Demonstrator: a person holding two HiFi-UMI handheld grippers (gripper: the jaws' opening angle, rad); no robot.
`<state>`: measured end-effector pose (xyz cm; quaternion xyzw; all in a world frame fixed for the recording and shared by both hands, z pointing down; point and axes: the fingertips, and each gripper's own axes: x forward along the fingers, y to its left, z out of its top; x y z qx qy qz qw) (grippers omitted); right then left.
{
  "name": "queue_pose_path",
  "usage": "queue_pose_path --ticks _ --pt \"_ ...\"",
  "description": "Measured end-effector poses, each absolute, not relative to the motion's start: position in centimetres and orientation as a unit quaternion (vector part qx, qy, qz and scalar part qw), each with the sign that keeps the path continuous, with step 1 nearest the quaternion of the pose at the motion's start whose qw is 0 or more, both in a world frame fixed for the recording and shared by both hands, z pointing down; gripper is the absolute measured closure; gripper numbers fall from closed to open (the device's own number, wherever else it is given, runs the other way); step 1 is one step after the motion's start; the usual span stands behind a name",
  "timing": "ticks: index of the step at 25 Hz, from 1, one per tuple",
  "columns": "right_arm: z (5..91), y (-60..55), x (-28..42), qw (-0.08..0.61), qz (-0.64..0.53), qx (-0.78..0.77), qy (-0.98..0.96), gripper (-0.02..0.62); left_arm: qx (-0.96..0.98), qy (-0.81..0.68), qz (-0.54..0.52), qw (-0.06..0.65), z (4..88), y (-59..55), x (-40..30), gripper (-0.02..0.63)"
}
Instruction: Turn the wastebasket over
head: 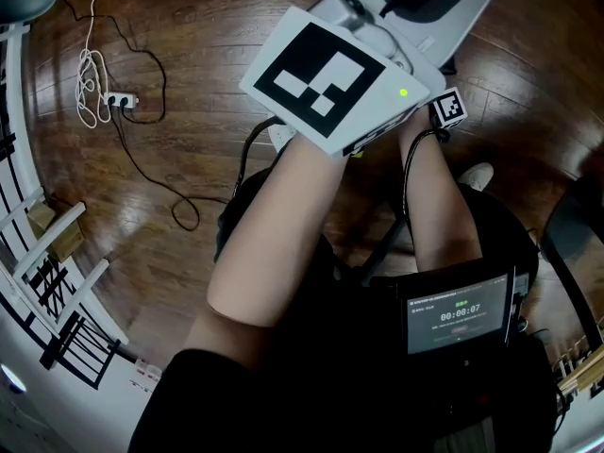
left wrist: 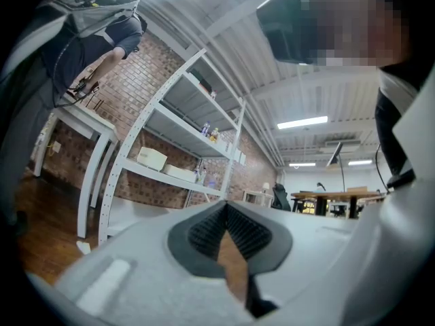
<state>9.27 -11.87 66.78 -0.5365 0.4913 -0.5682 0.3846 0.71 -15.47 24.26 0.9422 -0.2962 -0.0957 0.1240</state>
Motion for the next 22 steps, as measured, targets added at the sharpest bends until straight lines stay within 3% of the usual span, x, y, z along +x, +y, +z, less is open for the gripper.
queue_pose_path --ticks 8,15,22 --pt "64.6 -12.9 10.9 0.334 -0.555 -0.549 0.528 0.588 0.939 -0.304 -0.099 0.125 24.1 -15.8 -0.1 0.604" --pt "60.8 -14.7 11.9 0.179 -0.512 -0.52 0.66 0.588 0.939 -0.307 -0.1 0.122 23.7 -15.7 -0.4 0.604" --pt "58.4 -15.5 13.1 0.074 -0.474 -0.499 0.722 0.588 0.945 -0.307 -0.069 0.092 24.9 -15.5 0.0 0.604"
